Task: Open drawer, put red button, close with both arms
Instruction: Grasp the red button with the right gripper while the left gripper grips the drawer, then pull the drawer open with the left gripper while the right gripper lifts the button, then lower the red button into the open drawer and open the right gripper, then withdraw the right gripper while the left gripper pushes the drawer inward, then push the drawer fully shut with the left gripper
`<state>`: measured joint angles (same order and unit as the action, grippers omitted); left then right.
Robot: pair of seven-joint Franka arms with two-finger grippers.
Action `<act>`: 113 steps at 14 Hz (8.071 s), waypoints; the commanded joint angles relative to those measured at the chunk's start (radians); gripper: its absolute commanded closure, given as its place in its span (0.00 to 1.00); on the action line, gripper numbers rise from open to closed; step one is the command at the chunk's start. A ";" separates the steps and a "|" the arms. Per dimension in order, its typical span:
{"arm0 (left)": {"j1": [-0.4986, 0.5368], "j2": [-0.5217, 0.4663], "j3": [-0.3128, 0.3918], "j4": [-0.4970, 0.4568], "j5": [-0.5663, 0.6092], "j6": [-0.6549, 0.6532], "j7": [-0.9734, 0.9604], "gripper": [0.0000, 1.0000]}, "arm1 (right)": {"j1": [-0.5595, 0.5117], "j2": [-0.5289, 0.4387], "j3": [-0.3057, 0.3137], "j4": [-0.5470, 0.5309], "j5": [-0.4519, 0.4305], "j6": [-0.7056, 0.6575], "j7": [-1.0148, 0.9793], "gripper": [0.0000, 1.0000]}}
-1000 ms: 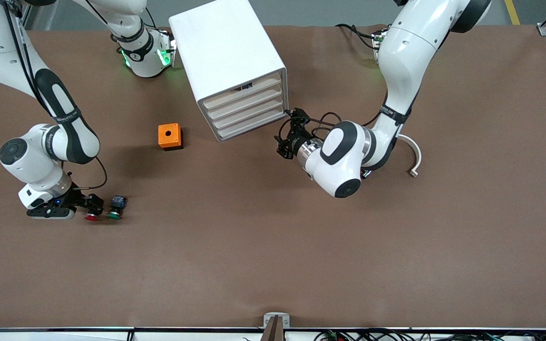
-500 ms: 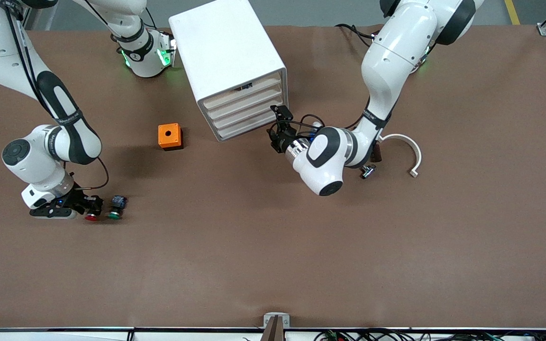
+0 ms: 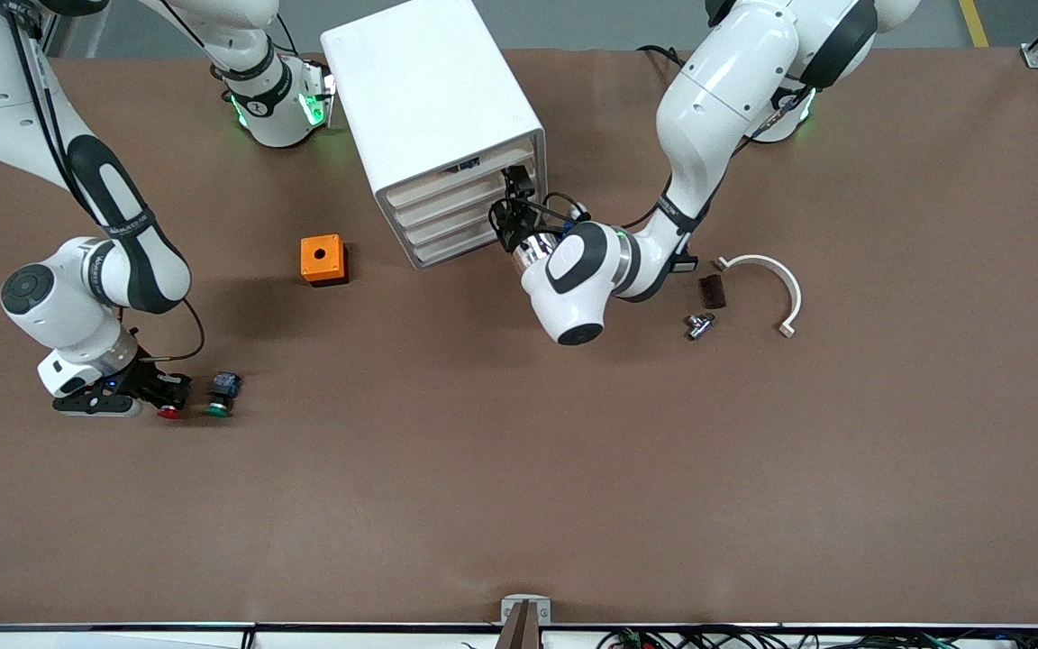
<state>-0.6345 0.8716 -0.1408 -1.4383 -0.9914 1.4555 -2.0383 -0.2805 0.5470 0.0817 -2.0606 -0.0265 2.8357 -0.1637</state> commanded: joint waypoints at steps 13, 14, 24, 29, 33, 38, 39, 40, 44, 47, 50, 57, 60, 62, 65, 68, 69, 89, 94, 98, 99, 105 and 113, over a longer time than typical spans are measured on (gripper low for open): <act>0.012 0.024 -0.002 0.007 -0.018 -0.029 -0.013 0.89 | 0.049 -0.160 0.029 0.379 0.003 -0.823 0.104 1.00; 0.012 0.024 -0.002 0.007 -0.018 -0.029 -0.014 0.98 | 0.063 -0.180 0.029 0.384 0.003 -0.852 0.134 1.00; 0.128 0.026 -0.002 0.013 -0.018 -0.024 -0.013 0.94 | 0.277 -0.369 0.027 0.384 0.082 -1.078 0.648 1.00; 0.202 0.021 0.004 0.032 -0.016 -0.021 -0.008 0.92 | 0.461 -0.417 0.027 0.381 0.082 -1.110 1.025 1.00; 0.248 0.021 0.004 0.044 -0.015 -0.020 -0.003 0.90 | 0.624 -0.418 0.026 0.381 0.082 -1.096 1.321 1.00; 0.253 0.023 0.006 0.044 -0.015 -0.017 0.000 0.58 | 0.767 -0.411 0.026 0.356 0.082 -1.035 1.570 1.00; 0.253 0.021 0.004 0.044 -0.016 -0.015 0.000 0.22 | 0.791 -0.407 0.024 0.355 0.080 -1.020 1.614 1.00; 0.253 0.021 0.004 0.061 -0.015 -0.007 0.006 0.00 | 0.814 -0.404 0.024 0.346 0.080 -1.000 1.665 1.00; 0.254 0.014 0.003 0.105 -0.018 -0.004 0.102 0.00 | 0.894 -0.398 0.024 0.261 0.068 -0.868 1.819 1.00; 0.256 0.001 0.021 0.166 0.011 -0.004 0.261 0.00 | 0.954 -0.334 0.023 0.234 0.042 -0.776 1.924 1.00; 0.253 -0.006 0.041 0.203 0.098 0.000 0.482 0.00 | 0.998 -0.270 0.024 0.234 -0.033 -0.716 2.049 1.00; 0.242 -0.126 0.037 0.219 0.433 0.181 0.822 0.00 | 1.014 -0.222 0.023 0.241 -0.036 -0.679 2.144 0.31; 0.205 -0.157 0.035 0.217 0.615 0.290 0.866 0.00 | 1.005 -0.223 0.021 0.252 -0.036 -0.685 2.143 0.00; 0.179 -0.160 0.027 0.213 0.716 0.353 0.868 0.00 | 0.985 -0.236 0.013 0.281 -0.036 -0.711 2.104 0.00; 0.158 -0.163 0.018 0.210 0.847 0.448 0.894 0.00 | 0.896 -0.265 0.016 0.350 -0.020 -0.860 1.870 0.00; 0.141 -0.168 -0.016 0.203 0.950 0.473 0.908 0.00 | 0.812 -0.332 0.016 0.350 0.002 -0.881 1.610 0.00; 0.130 -0.168 -0.022 0.199 0.977 0.489 0.909 0.00 | 0.779 -0.352 0.016 0.350 0.005 -0.906 1.496 0.00; 0.032 -0.221 -0.210 -0.094 1.064 0.724 0.813 0.00 | 0.235 -0.548 0.013 0.347 0.020 -0.990 0.254 0.00; 0.030 -0.214 -0.269 -0.094 1.028 0.681 0.741 0.00 | 0.227 -0.587 0.010 0.385 0.037 -1.082 0.268 0.00; 0.030 -0.210 -0.289 -0.102 0.927 0.669 0.718 0.00 | 0.213 -0.579 0.012 0.499 0.040 -1.196 0.263 0.00; 0.030 -0.209 -0.289 -0.102 0.903 0.669 0.718 0.00 | 0.210 -0.578 0.012 0.507 0.040 -1.196 0.260 0.00; 0.026 -0.194 -0.295 -0.103 0.731 0.668 0.716 0.00 | 0.215 -0.572 0.016 0.548 0.037 -1.217 0.257 0.00; 0.024 -0.183 -0.303 -0.108 0.645 0.668 0.699 0.00 | 0.213 -0.573 0.015 0.539 0.034 -1.219 0.254 0.00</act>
<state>-0.6025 0.6936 -0.4376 -1.5483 -0.3137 2.1309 -1.3196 -0.0454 -0.0322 0.0806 -1.5376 0.0093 1.6329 0.1058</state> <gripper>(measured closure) 0.000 0.000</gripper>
